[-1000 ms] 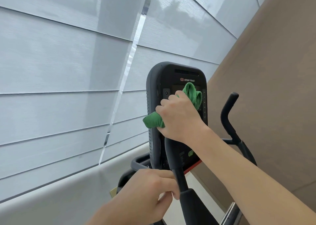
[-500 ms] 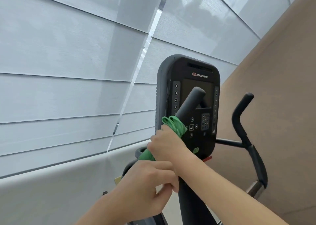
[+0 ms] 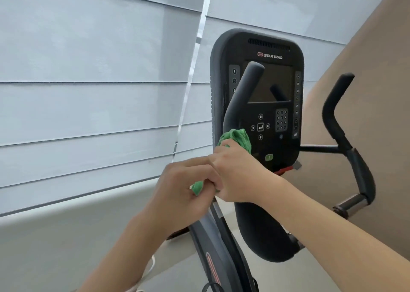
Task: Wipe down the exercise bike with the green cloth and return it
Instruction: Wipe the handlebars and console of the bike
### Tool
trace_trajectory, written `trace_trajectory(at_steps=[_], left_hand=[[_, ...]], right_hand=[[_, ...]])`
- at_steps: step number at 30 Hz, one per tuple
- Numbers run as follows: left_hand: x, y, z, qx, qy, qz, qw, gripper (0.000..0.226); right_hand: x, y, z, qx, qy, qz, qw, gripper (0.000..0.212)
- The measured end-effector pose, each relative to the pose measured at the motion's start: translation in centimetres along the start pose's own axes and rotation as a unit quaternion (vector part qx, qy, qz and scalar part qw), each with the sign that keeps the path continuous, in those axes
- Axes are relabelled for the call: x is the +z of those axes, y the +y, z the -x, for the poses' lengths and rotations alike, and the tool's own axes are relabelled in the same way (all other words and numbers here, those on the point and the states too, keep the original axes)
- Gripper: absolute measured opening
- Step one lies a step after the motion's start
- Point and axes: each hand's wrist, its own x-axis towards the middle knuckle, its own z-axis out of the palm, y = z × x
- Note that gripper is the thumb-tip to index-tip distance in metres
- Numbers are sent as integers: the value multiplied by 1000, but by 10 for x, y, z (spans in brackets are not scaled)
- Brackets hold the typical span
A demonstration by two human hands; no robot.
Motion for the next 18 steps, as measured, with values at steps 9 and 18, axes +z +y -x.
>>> trace_trajectory(at_steps=[9,18], left_hand=[[32,41,16,4,21,-62,998,29],[61,71,45,-8,24,-92,995,31]], right_hand=[[13,-25,65,66,131,-79,986,26],[28,-52,130,103,214,-161,958,33]])
